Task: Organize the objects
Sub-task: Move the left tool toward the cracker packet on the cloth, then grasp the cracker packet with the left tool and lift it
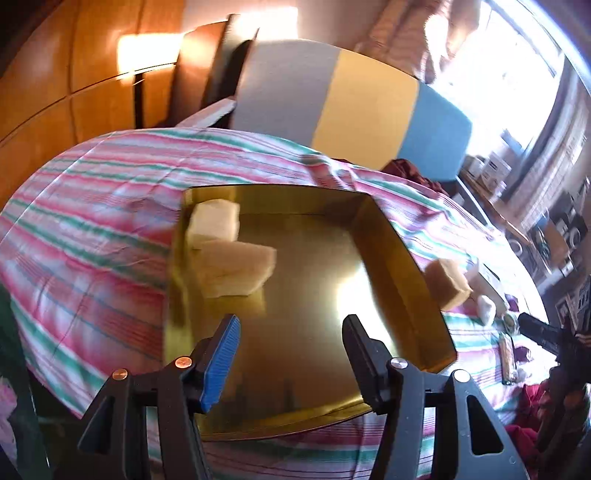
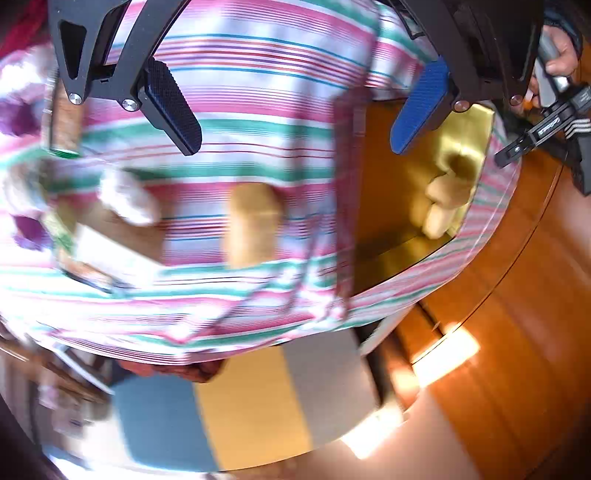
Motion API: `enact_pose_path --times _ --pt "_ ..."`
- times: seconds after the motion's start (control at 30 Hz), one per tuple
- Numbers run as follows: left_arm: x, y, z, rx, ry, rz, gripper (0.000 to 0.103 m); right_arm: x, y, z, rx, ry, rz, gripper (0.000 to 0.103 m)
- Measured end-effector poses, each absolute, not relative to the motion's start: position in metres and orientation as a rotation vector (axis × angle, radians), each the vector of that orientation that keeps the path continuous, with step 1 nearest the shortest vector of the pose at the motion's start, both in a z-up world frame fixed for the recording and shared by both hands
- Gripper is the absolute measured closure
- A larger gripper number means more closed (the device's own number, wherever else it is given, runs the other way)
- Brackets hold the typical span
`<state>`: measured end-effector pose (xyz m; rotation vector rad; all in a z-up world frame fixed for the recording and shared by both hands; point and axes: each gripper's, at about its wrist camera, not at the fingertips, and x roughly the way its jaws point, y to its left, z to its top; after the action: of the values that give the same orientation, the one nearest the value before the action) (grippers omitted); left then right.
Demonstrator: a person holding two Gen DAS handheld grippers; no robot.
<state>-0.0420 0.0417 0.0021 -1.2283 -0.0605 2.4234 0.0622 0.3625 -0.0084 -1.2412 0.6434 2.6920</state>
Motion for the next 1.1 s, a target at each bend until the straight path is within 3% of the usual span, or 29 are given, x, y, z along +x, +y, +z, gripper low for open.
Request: enact_pose_path --times 0.37,0.8,1.1 --pt "-0.024 0.169 0.01 -1.12 0.155 2.141 0.045 0.202 0.524 0.012 -0.858 0.88 2.297 0.0" --pt "0.028 0.346 -0.013 -1.139 0.334 1.713 0.045 0.258 0.543 0.0 -0.595 1.134 2.292 0.0" --pt "0.05 0.422 -0.046 -1.257 0.387 1.584 0.045 0.26 0.548 -0.006 -0.552 1.223 2.341 0.0"
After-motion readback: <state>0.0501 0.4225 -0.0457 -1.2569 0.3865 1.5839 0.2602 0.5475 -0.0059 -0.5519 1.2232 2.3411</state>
